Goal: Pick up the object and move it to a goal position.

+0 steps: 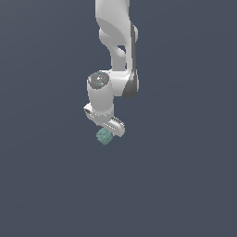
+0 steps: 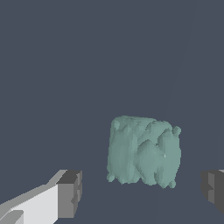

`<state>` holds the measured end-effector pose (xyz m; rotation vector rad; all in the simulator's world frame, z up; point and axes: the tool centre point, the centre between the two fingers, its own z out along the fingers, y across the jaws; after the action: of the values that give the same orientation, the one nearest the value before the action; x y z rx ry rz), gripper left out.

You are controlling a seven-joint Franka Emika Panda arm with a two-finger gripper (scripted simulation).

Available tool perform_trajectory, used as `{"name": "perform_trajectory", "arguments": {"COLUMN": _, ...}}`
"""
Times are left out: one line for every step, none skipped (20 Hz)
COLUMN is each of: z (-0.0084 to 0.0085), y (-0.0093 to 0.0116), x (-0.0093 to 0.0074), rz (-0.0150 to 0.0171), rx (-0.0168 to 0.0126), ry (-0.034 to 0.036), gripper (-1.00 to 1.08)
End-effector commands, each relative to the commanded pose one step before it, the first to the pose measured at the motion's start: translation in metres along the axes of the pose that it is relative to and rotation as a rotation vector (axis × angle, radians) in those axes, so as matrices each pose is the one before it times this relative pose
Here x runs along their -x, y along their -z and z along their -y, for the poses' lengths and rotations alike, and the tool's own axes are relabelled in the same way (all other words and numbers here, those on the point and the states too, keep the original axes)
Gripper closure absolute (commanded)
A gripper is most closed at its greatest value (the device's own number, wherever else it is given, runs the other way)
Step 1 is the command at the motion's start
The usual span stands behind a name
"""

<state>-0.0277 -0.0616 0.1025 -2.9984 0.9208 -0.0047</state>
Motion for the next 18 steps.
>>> {"name": "perform_trajectory", "arguments": {"z": -0.00666, "y": -0.00555, "x": -0.00031, "rz": 0.00042, "rx": 0.00237, "ry": -0.04602, "gripper": -0.92}}
{"name": "perform_trajectory", "arguments": {"z": -0.00201, "y": -0.00164, "x": -0.00015, "rz": 0.00022, "rx": 0.00086, "ry": -0.01307, "gripper": -0.92}}
{"name": "perform_trajectory", "arguments": {"z": -0.00171, "y": -0.00139, "x": -0.00015, "rz": 0.00017, "rx": 0.00074, "ry": -0.01109, "gripper": -0.92}}
{"name": "perform_trajectory", "arguments": {"z": -0.00140, "y": -0.00113, "x": -0.00014, "rz": 0.00012, "rx": 0.00062, "ry": -0.00906, "gripper": -0.92}}
{"name": "perform_trajectory", "arguments": {"z": -0.00108, "y": -0.00088, "x": -0.00011, "rz": 0.00009, "rx": 0.00048, "ry": -0.00702, "gripper": -0.92}}
{"name": "perform_trajectory", "arguments": {"z": -0.00079, "y": -0.00063, "x": -0.00009, "rz": 0.00006, "rx": 0.00035, "ry": -0.00506, "gripper": -0.92}}
{"name": "perform_trajectory", "arguments": {"z": -0.00046, "y": -0.00037, "x": -0.00005, "rz": 0.00003, "rx": 0.00021, "ry": -0.00300, "gripper": -0.92}}
{"name": "perform_trajectory", "arguments": {"z": -0.00014, "y": -0.00012, "x": -0.00001, "rz": 0.00001, "rx": 0.00007, "ry": -0.00097, "gripper": -0.92}}
{"name": "perform_trajectory", "arguments": {"z": 0.00058, "y": 0.00052, "x": 0.00009, "rz": 0.00036, "rx": 0.00000, "ry": 0.00589, "gripper": -0.92}}
{"name": "perform_trajectory", "arguments": {"z": 0.00001, "y": -0.00034, "x": 0.00002, "rz": 0.00000, "rx": 0.00000, "ry": 0.00000, "gripper": -0.92}}
{"name": "perform_trajectory", "arguments": {"z": 0.00003, "y": -0.00102, "x": 0.00006, "rz": 0.00000, "rx": 0.00000, "ry": 0.00000, "gripper": -0.92}}
{"name": "perform_trajectory", "arguments": {"z": 0.00005, "y": -0.00169, "x": 0.00010, "rz": 0.00000, "rx": 0.00000, "ry": 0.00000, "gripper": -0.92}}
{"name": "perform_trajectory", "arguments": {"z": -0.00027, "y": -0.00235, "x": -0.00007, "rz": -0.00003, "rx": 0.00002, "ry": -0.00069, "gripper": -0.92}}
{"name": "perform_trajectory", "arguments": {"z": 0.00009, "y": -0.00303, "x": 0.00019, "rz": 0.00000, "rx": 0.00000, "ry": 0.00000, "gripper": -0.92}}
{"name": "perform_trajectory", "arguments": {"z": -0.00037, "y": -0.00366, "x": -0.00006, "rz": -0.00005, "rx": 0.00003, "ry": -0.00097, "gripper": -0.92}}
{"name": "perform_trajectory", "arguments": {"z": 0.00012, "y": -0.00432, "x": 0.00029, "rz": 0.00000, "rx": 0.00000, "ry": 0.00000, "gripper": -0.92}}
{"name": "perform_trajectory", "arguments": {"z": -0.00045, "y": -0.00492, "x": -0.00003, "rz": -0.00007, "rx": 0.00005, "ry": -0.00119, "gripper": -0.92}}
{"name": "perform_trajectory", "arguments": {"z": -0.00019, "y": -0.00551, "x": 0.00016, "rz": -0.00004, "rx": 0.00003, "ry": -0.00069, "gripper": -0.92}}
